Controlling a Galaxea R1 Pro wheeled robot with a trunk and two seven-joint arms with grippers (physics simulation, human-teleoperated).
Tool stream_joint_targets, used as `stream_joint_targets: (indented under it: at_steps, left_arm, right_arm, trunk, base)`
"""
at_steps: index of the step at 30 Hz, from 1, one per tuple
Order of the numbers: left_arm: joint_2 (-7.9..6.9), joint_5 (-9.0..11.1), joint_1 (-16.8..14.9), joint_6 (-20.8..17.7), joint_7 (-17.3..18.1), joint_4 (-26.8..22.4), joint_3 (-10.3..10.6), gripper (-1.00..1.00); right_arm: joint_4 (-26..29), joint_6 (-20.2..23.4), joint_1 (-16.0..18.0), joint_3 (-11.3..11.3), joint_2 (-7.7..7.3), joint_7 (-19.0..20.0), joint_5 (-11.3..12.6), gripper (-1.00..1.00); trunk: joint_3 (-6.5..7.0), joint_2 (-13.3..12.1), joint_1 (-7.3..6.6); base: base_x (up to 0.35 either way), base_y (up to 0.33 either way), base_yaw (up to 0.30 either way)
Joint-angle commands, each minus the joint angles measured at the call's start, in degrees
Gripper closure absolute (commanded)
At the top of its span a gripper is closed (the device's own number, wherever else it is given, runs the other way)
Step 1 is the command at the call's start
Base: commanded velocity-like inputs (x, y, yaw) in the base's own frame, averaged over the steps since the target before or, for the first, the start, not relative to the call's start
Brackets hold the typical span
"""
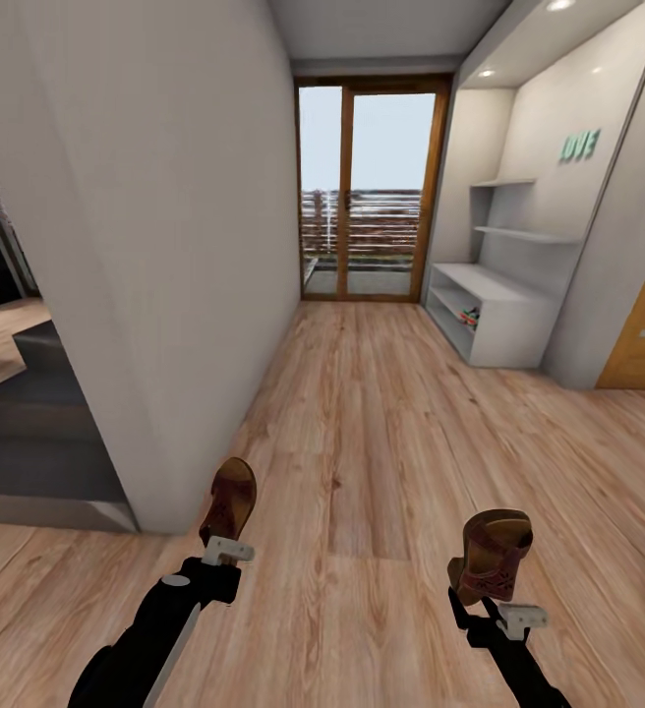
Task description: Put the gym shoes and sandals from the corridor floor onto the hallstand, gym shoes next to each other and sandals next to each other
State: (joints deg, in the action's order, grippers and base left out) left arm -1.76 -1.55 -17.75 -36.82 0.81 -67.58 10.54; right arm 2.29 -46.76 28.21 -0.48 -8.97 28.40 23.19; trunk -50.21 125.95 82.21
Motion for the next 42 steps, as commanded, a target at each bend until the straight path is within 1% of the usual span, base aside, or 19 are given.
stream_joint_targets:
  at_steps: [1, 42]
  left_arm:
    - [0.0, -0.21, 0.0, 0.0, 0.08, -0.01, 0.0, 1.0]
    - [0.0, -0.21, 0.0, 0.0, 0.1, -0.01, 0.0, 1.0]
  right_arm:
    - [0.02, 0.0, 0.01, -0.05, 0.0, -0.01, 0.05, 1.0]
    - [0.01, 0.0, 0.01, -0.05, 0.0, -0.01, 0.08, 1.0]
  trunk:
    - [0.0, 0.0, 0.0]
    - [0.0, 0.0, 0.0]
  base:
    - [0.334, 0.0, 0.0]
    - [0.334, 0.0, 0.0]
